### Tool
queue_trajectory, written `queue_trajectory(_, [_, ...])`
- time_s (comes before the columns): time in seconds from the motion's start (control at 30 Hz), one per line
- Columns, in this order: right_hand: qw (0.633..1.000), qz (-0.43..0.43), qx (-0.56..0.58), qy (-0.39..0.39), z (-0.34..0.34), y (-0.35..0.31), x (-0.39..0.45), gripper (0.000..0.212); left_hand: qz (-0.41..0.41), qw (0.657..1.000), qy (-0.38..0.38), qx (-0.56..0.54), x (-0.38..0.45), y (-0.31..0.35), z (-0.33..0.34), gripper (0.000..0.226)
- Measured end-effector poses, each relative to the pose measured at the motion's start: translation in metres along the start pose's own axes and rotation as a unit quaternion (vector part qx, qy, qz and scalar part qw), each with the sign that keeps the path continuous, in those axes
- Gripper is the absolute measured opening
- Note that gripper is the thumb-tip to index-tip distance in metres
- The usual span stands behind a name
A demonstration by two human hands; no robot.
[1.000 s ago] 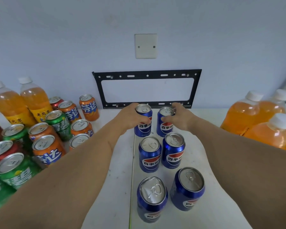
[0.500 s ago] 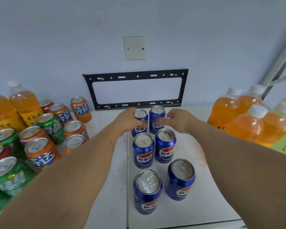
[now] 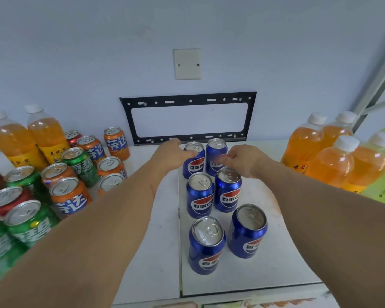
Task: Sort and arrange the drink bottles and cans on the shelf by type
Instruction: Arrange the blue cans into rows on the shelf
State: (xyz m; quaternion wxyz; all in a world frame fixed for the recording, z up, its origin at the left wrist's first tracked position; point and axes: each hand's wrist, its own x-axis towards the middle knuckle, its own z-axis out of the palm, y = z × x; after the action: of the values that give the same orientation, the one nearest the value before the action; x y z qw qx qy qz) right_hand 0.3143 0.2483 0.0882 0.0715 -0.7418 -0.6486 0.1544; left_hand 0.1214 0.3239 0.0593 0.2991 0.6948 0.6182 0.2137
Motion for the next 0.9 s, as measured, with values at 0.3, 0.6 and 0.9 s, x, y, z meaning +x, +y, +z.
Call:
queue_trajectory(0.3, [0.971, -0.142, -0.163, 0.099, -0.012, -0.047, -0.059, 0.024, 0.235, 0.824, 0.202, 0.474, -0.107, 0.008, -0.037, 0.031])
queue_trajectory(0.6, [0.951, -0.221, -0.188, 0.106, 0.012, -0.080, -0.142, 0.026, 0.175, 0.822, 0.208, 0.501, -0.217, -0.021, -0.049, 0.030])
queue_trajectory(0.9, [0.930, -0.267, -0.219, 0.123, 0.033, -0.120, -0.192, 0.035, 0.162, 0.821, 0.235, 0.495, -0.286, -0.061, -0.078, 0.033])
